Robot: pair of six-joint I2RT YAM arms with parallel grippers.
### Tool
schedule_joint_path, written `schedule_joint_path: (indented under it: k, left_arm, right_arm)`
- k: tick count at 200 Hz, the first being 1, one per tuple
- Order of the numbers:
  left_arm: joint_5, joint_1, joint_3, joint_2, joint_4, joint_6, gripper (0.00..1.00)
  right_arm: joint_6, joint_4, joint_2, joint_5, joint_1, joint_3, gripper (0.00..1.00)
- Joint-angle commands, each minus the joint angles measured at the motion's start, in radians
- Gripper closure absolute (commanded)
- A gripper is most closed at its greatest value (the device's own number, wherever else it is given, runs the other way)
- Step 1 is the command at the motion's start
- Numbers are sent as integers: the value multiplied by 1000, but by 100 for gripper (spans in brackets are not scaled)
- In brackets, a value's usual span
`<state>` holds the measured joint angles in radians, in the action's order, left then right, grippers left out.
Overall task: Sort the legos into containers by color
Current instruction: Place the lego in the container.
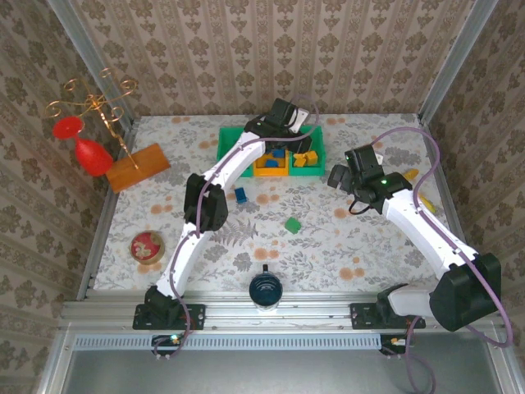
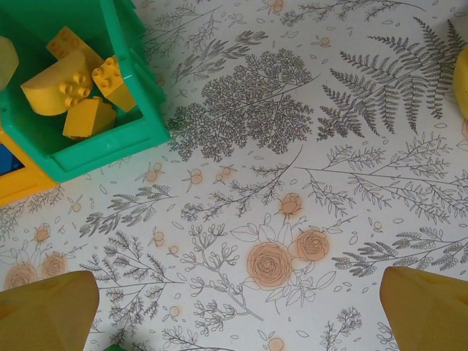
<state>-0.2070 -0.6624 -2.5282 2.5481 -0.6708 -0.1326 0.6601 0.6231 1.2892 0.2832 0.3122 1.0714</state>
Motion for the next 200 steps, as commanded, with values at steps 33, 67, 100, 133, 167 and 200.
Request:
schedule_joint_path:
  k: [33, 67, 100, 133, 167, 200]
  left_arm:
    - [-4, -2, -52, -28, 5, -11, 47]
    - [21, -4, 8, -141, 0, -2, 42]
    - [78, -7, 290, -357, 126, -9, 38]
    - [168, 0, 645, -605, 291, -29, 29]
    - [246, 38, 972, -833, 411, -72, 13]
    - [310, 95, 1215, -1033, 458, -118, 0]
  right_arm:
    - [13, -8, -26, 7, -3, -8, 0]
    - [7, -14, -31, 1, 4, -13, 0]
    - [-15, -23, -18, 7, 44, 0, 0]
    - [-36, -21, 18, 36, 102, 39, 0]
    - [-67, -25, 91, 59, 189, 105, 0]
    - [-91, -25, 212, 58, 264, 188, 0]
